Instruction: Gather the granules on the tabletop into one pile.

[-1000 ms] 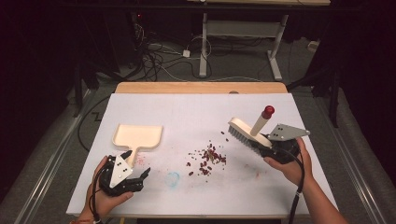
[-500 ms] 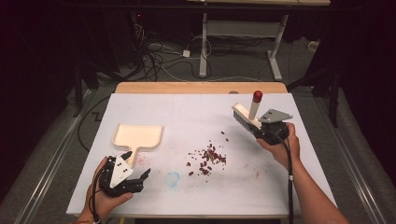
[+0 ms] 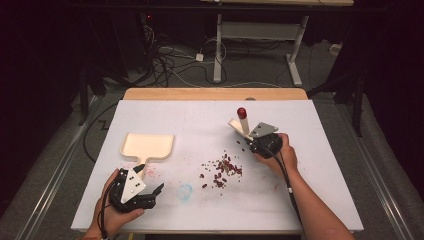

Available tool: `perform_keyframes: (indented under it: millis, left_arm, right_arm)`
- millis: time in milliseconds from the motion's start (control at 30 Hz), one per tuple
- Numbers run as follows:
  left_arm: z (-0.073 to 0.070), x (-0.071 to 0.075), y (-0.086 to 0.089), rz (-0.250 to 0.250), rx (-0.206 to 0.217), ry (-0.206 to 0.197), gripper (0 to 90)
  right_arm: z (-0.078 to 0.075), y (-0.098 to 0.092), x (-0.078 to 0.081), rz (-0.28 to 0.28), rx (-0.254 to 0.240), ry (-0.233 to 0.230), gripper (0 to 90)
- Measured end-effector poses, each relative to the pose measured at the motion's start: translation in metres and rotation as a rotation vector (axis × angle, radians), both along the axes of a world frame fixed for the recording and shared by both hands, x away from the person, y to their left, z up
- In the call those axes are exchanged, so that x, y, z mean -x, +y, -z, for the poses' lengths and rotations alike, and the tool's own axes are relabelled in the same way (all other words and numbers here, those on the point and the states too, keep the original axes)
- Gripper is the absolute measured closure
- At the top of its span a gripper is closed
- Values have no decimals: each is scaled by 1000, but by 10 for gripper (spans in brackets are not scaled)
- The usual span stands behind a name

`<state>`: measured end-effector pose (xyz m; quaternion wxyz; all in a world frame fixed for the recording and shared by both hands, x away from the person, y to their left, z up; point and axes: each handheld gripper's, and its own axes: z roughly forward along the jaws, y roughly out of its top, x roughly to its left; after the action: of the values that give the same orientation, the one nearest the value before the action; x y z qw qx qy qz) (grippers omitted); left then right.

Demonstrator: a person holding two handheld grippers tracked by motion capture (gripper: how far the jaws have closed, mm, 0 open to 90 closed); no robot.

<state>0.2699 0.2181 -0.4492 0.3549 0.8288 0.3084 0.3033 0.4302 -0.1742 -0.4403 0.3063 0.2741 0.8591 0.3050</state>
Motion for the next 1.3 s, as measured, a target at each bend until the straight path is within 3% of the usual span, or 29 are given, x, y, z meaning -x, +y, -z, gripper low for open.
perform_keyframes:
  millis: [200, 267, 300, 333, 400, 433, 733, 967, 1100, 1300]
  left_arm:
    - [3, 1, -1, 3, -3, 27, 176]
    - [2, 1, -2, 8, 3, 29, 176]
    - [2, 1, -2, 12, 8, 33, 176]
    - [2, 1, -2, 13, 9, 36, 176]
    - [3, 1, -3, 14, 2, 40, 176]
    - [3, 1, -3, 17, 1, 43, 177]
    - [3, 2, -5, 36, -8, 45, 176]
    - [4, 2, -4, 47, -11, 46, 176]
    - [4, 1, -4, 49, -16, 48, 176]
    - [4, 0, -4, 45, -26, 46, 177]
  right_arm:
    - [4, 4, 16, -61, -32, 13, 676]
    - [1, 6, 25, -140, -57, 25, 677]
    - [1, 6, 25, -140, -57, 25, 677]
    - [-1, 9, 33, -205, -71, 44, 678]
    - [-1, 11, 37, -220, -63, 45, 677]
    - [0, 15, 45, -260, -48, 45, 677]
    - [-2, 25, 73, -348, -35, 56, 676]
    - [-1, 29, 80, -346, -7, 36, 677]
    - [-7, 24, 78, -296, -26, 2, 679]
    - [-23, 10, 78, -244, -97, -48, 679]
